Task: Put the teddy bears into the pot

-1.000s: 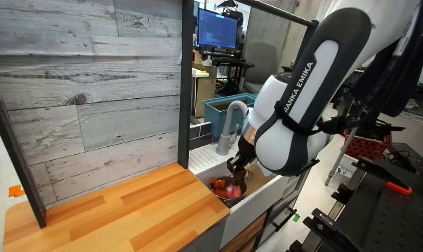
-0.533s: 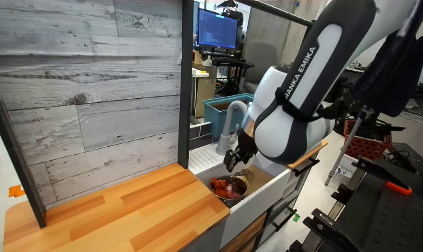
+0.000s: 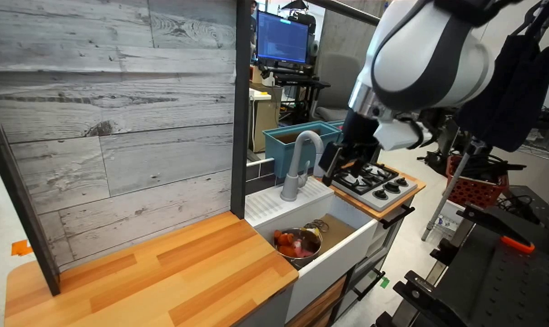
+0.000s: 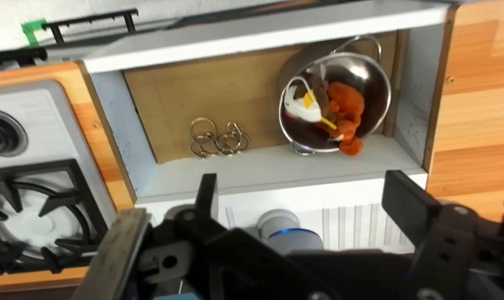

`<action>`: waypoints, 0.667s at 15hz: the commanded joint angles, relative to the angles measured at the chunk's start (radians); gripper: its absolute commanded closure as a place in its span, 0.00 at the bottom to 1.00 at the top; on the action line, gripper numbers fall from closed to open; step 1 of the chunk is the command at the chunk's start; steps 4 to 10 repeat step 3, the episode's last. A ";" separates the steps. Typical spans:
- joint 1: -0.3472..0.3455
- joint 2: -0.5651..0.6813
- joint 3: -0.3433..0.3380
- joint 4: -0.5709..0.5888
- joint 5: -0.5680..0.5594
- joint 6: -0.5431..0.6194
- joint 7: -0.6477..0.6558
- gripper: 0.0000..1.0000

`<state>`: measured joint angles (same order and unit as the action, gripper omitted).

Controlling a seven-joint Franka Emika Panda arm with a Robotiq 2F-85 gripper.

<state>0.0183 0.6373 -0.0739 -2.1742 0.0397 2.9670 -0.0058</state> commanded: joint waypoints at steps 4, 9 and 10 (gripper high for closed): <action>-0.059 -0.147 0.021 -0.076 -0.009 -0.170 -0.006 0.00; -0.059 -0.147 0.021 -0.076 -0.009 -0.170 -0.006 0.00; -0.059 -0.147 0.021 -0.076 -0.009 -0.170 -0.006 0.00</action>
